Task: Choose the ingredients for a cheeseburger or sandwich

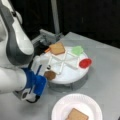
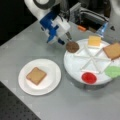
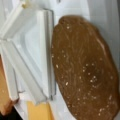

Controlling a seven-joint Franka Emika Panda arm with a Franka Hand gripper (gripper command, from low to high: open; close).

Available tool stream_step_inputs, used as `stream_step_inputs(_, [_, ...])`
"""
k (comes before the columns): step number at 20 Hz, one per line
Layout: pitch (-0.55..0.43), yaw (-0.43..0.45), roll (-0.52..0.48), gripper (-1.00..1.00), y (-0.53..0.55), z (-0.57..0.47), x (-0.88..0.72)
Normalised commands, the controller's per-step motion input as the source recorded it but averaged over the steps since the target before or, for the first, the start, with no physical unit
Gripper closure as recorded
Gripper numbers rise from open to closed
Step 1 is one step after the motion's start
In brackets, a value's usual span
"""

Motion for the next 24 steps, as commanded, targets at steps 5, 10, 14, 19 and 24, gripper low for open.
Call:
stream_step_inputs(5, [-0.076, 0.034, 0.300, -1.00, -0.09, -0.15, 0.02])
stream_step_inputs(10, [-0.073, -0.009, 0.298, -1.00, -0.09, -0.13, 0.05])
stream_step_inputs(14, [-0.079, -0.042, 0.310, -1.00, -0.05, -0.12, 0.06])
stream_step_inputs(19, [-0.092, -0.042, 0.295, -1.00, -0.04, -0.13, 0.06])
stream_step_inputs(24, [-0.100, -0.018, 0.264, -1.00, -0.05, -0.12, 0.05])
